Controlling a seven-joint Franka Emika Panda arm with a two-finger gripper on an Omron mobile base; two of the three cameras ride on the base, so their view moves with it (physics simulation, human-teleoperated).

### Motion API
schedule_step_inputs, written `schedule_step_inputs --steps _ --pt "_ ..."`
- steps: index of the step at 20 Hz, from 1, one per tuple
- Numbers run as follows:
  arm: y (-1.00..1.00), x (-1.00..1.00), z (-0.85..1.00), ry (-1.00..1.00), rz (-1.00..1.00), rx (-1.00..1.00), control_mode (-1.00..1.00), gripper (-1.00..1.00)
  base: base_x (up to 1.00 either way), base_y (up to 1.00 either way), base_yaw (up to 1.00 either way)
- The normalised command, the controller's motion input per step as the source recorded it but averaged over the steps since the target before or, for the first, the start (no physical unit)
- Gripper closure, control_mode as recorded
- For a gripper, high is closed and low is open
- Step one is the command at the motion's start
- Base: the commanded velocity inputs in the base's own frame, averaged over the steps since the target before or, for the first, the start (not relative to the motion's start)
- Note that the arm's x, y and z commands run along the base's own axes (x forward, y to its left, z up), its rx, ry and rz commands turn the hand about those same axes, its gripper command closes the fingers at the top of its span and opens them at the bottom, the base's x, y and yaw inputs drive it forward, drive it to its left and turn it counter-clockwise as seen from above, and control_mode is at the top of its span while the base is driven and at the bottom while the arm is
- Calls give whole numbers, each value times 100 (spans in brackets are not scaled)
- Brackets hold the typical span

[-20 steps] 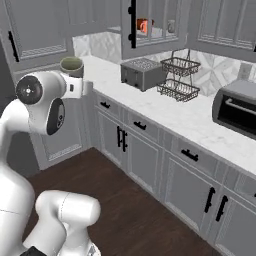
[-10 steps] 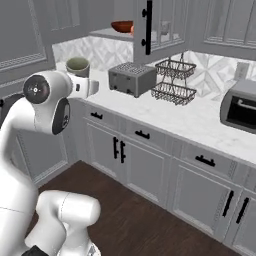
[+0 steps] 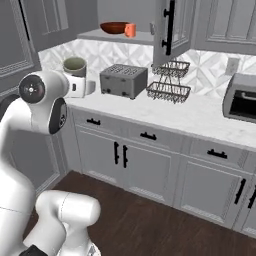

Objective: Gather all objects into one cabinet and sort the glasses and bowls to opposite sides.

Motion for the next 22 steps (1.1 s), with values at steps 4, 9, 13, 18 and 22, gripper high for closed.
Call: schedule_step_inputs --steps 4,9,13,18,22 --pt "0 0 0 0 0 0 100 100 35 63 -52" --pt "0 0 0 0 0 0 100 100 55 94 -41" --pt "0 0 0 0 0 0 100 100 66 100 -34" --pt "0 0 0 0 0 0 100 100 100 57 -41" --pt "0 0 0 0 0 0 100 100 100 1 -42"
